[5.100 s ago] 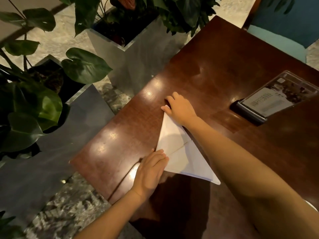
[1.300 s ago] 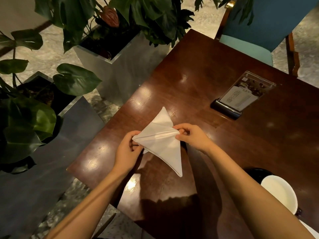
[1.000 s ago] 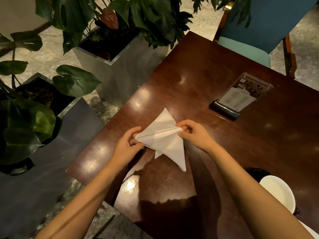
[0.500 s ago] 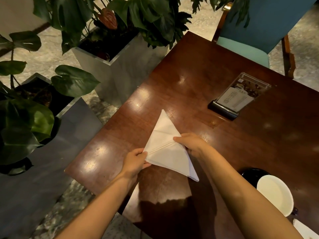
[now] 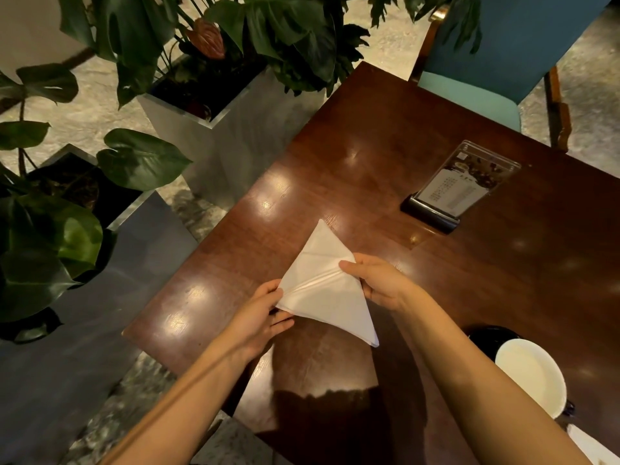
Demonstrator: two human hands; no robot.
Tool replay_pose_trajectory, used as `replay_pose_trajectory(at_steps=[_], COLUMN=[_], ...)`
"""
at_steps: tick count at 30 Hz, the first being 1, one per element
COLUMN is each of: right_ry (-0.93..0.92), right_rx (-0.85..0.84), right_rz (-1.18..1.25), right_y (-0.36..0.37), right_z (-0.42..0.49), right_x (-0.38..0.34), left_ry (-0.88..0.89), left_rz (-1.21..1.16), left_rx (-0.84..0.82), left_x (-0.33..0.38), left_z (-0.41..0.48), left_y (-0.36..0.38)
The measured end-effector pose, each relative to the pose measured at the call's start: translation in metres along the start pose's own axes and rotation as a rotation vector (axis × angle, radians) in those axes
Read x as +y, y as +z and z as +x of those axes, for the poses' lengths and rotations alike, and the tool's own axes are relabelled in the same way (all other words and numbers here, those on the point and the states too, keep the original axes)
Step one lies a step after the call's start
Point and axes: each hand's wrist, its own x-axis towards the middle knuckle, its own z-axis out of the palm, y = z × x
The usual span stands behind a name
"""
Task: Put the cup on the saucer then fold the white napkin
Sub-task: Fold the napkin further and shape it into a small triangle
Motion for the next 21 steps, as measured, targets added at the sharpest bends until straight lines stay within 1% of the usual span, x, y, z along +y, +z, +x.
replay_pose_trajectory(at_steps=[3, 6, 9, 11, 13, 15, 17, 19, 21], right_ry=[-0.036, -0.129, -0.207, -0.275, -0.354, -0.416, -0.454, -0.514, -0.584], right_rx=[0.049, 0.156, 0.26, 0.315, 0.313, 0.232, 0.184, 0.231, 0.287], right_rz=[-0.129, -0.259, -0.217, -0.209, -0.281, -0.383, -0.505, -0.638, -0.71], right_y=[0.002, 0.004, 0.005, 0.005, 0.002, -0.001, -0.004, -0.005, -0.004], right_z=[-0.004, -0.008, -0.012, -0.013, -0.017, -0.024, -0.031, -0.036, -0.039], right_x=[-0.003, -0.006, -0.005, -0.003, -0.004, -0.01, -0.017, -0.022, -0.025], left_ry=[0.076, 0.219, 0.401, 0.498, 0.566, 0.653, 0.802, 0.968, 1.083], left_rz=[-0.035, -0.067, 0.024, 0.081, 0.116, 0.164, 0.338, 0.583, 0.749], left_rx=[0.025, 0.091, 0.201, 0.231, 0.225, 0.19, 0.169, 0.162, 0.162], left_x=[0.004, 0.006, 0.008, 0.011, 0.015, 0.022, 0.031, 0.041, 0.049], left_z=[-0.003, -0.006, -0.01, -0.014, -0.019, -0.025, -0.029, -0.028, -0.023], left_y=[0.006, 0.012, 0.017, 0.02, 0.024, 0.027, 0.025, 0.021, 0.017])
